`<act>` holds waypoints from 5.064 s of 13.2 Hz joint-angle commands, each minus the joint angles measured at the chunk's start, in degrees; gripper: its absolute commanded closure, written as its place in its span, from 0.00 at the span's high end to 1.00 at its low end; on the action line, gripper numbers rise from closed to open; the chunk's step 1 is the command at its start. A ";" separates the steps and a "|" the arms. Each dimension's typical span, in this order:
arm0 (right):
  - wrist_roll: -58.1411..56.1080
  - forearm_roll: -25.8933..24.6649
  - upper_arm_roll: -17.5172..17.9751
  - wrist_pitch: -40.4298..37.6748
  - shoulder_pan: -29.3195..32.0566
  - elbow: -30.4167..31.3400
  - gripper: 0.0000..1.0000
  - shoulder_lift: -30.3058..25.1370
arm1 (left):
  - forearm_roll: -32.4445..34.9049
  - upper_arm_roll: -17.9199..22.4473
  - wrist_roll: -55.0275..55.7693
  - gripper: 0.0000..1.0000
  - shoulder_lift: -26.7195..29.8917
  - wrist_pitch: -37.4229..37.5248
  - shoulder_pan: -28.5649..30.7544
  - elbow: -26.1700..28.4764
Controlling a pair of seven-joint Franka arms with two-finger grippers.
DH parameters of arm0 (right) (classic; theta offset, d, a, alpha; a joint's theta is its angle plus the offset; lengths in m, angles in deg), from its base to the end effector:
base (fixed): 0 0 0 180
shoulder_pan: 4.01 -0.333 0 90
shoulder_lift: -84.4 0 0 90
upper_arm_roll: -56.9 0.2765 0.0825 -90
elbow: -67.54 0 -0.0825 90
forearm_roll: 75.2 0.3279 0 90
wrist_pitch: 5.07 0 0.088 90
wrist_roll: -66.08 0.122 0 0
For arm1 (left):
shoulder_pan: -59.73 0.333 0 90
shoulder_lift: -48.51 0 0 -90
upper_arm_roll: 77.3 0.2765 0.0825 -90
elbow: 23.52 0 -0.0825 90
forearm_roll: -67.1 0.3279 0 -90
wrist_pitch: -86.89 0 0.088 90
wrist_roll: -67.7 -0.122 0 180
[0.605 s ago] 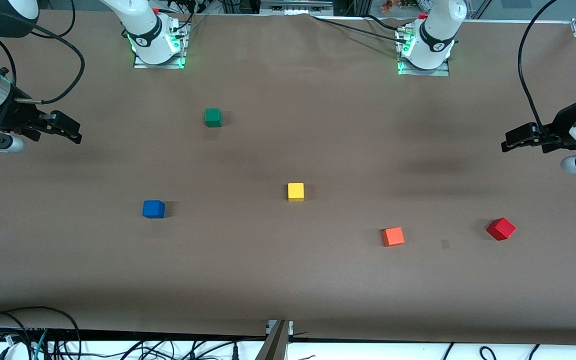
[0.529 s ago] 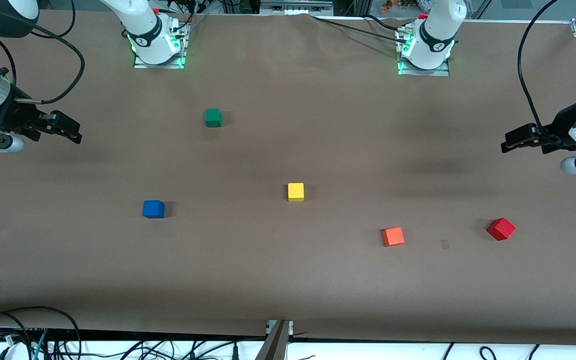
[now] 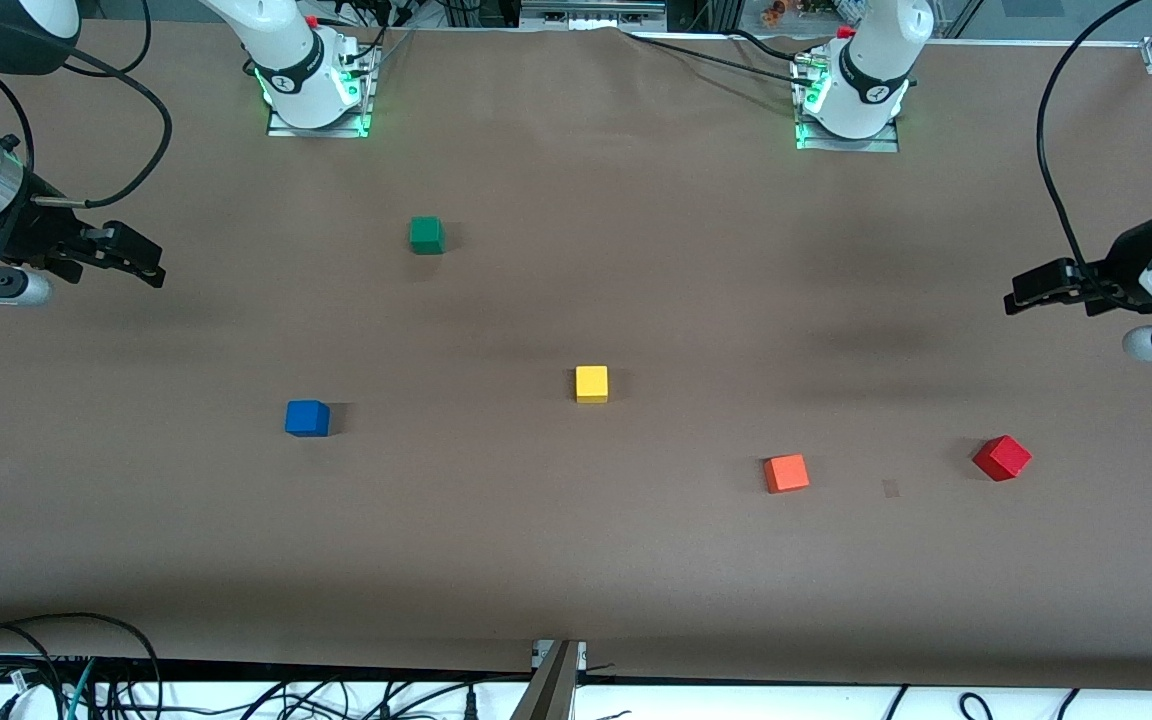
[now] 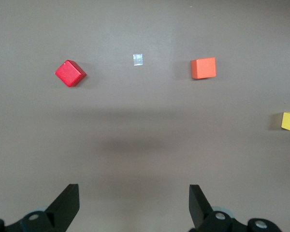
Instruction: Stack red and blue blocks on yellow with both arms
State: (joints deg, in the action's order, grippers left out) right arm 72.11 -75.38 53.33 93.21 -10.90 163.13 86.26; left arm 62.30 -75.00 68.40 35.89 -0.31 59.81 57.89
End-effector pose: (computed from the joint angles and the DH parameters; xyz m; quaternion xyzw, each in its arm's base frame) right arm 0.5161 0.0300 0.5253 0.9997 -0.0234 0.0075 0.0020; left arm 0.5467 0.0100 0.5129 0.9972 0.0270 -0.0589 0.0383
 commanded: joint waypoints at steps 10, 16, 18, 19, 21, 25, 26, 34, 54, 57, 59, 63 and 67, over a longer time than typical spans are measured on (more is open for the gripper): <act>-0.67 -0.35 0.23 0.07 0.12 -0.05 1.00 -0.29 | 6.47 0.34 -0.87 1.00 -15.92 -11.75 7.92 -2.48; -0.67 -0.35 0.23 0.07 0.12 -0.05 1.00 -0.29 | 5.86 0.34 16.07 1.00 -24.01 -24.30 9.94 -2.39; -0.67 -0.35 0.23 0.07 0.12 -0.05 1.00 -0.29 | 5.77 0.34 19.24 1.00 -26.82 -28.36 10.55 -2.13; -0.67 -0.35 0.23 0.16 0.12 -0.05 1.00 -0.29 | 5.77 0.34 20.99 1.00 -27.97 -30.11 10.65 -1.87; -0.67 -0.35 0.23 0.07 0.12 -0.05 1.00 -0.29 | 5.51 0.25 21.54 1.00 -29.73 -32.84 12.39 -1.60; -0.67 -0.35 0.23 0.07 0.12 0.03 1.00 -0.29 | 3.59 0.25 23.47 1.00 -32.46 -37.33 12.41 -1.60; -0.67 -0.35 0.23 0.16 0.12 -0.05 1.00 -0.29 | 3.23 0.25 23.99 1.00 -32.99 -38.47 12.23 -1.43; -0.67 -0.35 0.23 0.16 0.12 -0.05 1.00 -0.29 | 3.14 -0.27 28.03 1.00 -33.08 -41.82 11.96 4.01; 0.29 0.96 0.76 2.00 -0.41 -0.58 1.00 -0.20 | 3.32 -4.32 17.13 0.36 -20.69 -26.09 -10.33 -0.28; -0.23 0.61 0.76 4.03 -0.93 -0.49 1.00 2.87 | 3.92 -4.58 28.61 0.36 -20.16 -25.82 -22.27 -0.55; -0.67 0.01 0.76 4.29 -0.93 -0.58 1.00 7.59 | 3.75 -4.32 35.92 0.33 -21.29 -26.52 -30.10 -0.63; -2.78 -0.18 0.76 7.35 -1.46 -0.76 1.00 15.34 | 3.40 -4.41 41.03 0.34 -26.82 -27.23 -37.67 -5.72; -3.05 0.26 0.85 13.77 -1.64 -0.40 1.00 22.29 | 3.31 -4.41 41.93 0.35 -33.76 -27.23 -39.27 -14.41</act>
State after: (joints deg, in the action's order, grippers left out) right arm 70.11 -75.32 54.12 105.05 -12.54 163.56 106.19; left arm 66.23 -80.32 109.98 6.73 -28.52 21.51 50.49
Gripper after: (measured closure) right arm 0.000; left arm 0.441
